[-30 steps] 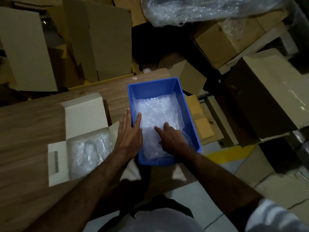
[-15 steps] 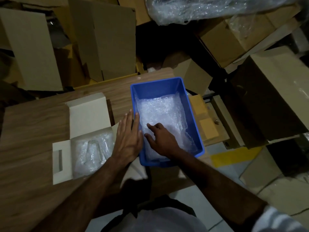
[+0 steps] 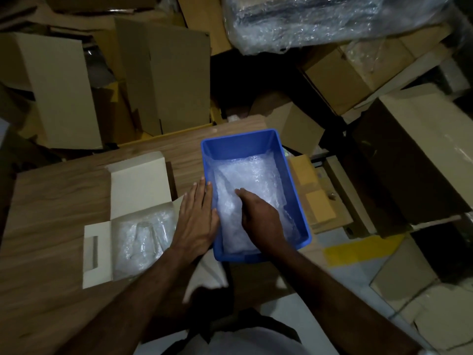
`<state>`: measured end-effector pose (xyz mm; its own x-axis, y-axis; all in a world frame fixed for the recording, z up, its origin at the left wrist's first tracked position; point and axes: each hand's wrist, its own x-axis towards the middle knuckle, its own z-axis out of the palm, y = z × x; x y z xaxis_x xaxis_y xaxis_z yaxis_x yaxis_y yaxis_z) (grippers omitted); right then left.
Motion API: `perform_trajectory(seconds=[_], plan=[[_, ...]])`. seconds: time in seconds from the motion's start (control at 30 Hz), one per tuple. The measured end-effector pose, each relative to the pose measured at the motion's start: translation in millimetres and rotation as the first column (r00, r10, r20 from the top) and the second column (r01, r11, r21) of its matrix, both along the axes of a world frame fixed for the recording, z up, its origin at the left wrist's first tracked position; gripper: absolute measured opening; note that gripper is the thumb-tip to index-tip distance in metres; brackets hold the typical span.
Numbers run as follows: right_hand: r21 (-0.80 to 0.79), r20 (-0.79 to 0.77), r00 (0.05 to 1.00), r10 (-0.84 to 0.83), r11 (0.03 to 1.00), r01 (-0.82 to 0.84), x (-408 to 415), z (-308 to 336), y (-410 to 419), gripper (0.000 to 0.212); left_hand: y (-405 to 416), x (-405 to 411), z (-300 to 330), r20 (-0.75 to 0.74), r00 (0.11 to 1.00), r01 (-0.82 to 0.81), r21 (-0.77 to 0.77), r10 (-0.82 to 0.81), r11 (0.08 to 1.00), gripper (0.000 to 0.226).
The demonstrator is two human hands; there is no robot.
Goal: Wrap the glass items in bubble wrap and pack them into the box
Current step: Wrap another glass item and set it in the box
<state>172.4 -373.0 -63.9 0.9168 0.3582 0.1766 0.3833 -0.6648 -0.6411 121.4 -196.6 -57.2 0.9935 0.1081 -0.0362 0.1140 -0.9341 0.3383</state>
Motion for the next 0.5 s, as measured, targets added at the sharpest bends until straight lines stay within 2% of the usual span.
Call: perform_trajectory(seconds=[0.13, 0.2, 0.3, 0.4, 0.47, 0.5], plan=[[-0.084, 0.177, 0.979, 0.098, 0.993, -0.084, -5, 13, -11, 0.072, 2, -1, 8, 0.057, 0.998, 0.016, -0.025, -0.015, 1.000, 0.071], [-0.127, 0.215, 0.968, 0.132, 0.986, -0.106, -6, 26, -16, 0.076, 4, 0, 20, 0.110, 0.994, -0.001, -0.072, 0.009, 0.997, 0.073], [-0.160, 0.306, 0.944, 0.122, 0.984, -0.075, -8, 46, -21, 0.074, 10, 6, 45, 0.224, 0.974, -0.008, -0.089, 0.028, 0.996, 0.085], [-0.116, 0.414, 0.901, 0.130, 0.989, -0.090, -11, 63, -22, 0.066, 18, 16, 76, 0.285, 0.956, 0.098, -0.070, -0.074, 0.993, 0.094], [-0.064, 0.475, 0.867, 0.150, 0.989, -0.136, -12, 77, -20, 0.056, 24, 20, 96, 0.312, 0.929, 0.225, -0.042, -0.201, 0.973, 0.083], [-0.042, 0.506, 0.849, 0.156, 0.987, -0.157, -12, 86, -18, 0.053, 26, 20, 106, 0.346, 0.905, 0.279, -0.041, -0.248, 0.959, 0.068]])
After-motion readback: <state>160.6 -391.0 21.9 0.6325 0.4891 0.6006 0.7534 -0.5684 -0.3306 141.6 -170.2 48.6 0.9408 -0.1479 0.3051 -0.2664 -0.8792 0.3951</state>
